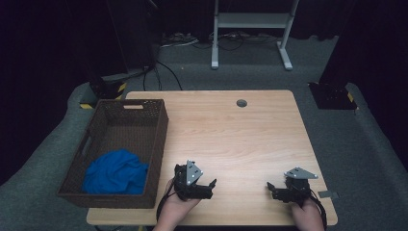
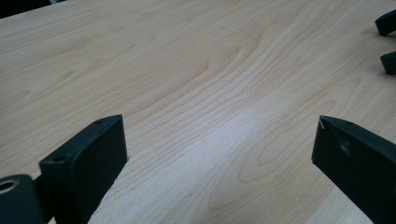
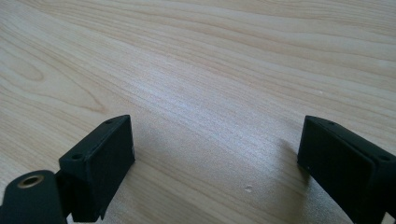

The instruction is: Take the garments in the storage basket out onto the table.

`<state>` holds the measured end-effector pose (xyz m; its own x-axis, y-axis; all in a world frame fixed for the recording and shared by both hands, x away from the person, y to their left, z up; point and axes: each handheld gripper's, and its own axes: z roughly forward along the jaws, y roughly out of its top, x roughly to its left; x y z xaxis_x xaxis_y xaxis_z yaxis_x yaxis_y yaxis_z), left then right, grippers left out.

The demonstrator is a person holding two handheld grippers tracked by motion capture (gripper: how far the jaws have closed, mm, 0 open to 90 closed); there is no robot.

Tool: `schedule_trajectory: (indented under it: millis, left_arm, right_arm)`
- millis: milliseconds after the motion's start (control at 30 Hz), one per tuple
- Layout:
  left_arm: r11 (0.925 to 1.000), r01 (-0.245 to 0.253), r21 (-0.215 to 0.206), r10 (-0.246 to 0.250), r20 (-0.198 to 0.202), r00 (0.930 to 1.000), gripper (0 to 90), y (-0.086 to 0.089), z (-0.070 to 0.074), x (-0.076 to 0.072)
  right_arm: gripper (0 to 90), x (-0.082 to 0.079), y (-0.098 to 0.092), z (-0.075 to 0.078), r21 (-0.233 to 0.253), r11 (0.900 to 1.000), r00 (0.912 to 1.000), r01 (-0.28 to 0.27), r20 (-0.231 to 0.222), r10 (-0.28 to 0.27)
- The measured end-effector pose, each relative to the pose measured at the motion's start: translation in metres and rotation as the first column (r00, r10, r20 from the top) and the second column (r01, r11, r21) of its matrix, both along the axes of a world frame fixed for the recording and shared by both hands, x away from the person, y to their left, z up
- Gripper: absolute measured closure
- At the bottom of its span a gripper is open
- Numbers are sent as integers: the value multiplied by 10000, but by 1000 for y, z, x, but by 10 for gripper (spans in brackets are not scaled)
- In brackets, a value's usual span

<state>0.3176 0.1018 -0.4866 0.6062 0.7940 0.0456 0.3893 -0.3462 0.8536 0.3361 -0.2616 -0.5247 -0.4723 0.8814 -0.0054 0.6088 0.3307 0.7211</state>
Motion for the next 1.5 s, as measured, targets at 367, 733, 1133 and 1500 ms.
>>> schedule_trajectory:
  millis: [367, 733, 1133, 1500]
  left_arm:
    - [9986, 74, -521, -48, 503, 9987, 55, 7, 12, -5]
    - [9981, 27, -616, 22, 794, 9968, 20, 7, 18, -7]
    - [9979, 92, -643, -8, 1290, 9916, 0, 7, 33, -16]
    - [9841, 715, -1626, -500, 1322, 9900, 0, 12, 50, -25]
  right_arm:
    - [106, 0, 0, 0, -5, 10000, 10000, -3, 4, 3]
    - [106, 0, 0, 0, -12, 10000, 10000, -2, 9, 2]
    - [107, 0, 0, 0, -15, 10000, 10000, -4, 13, 4]
    - [107, 0, 0, 0, -18, 10000, 10000, -13, 13, 13]
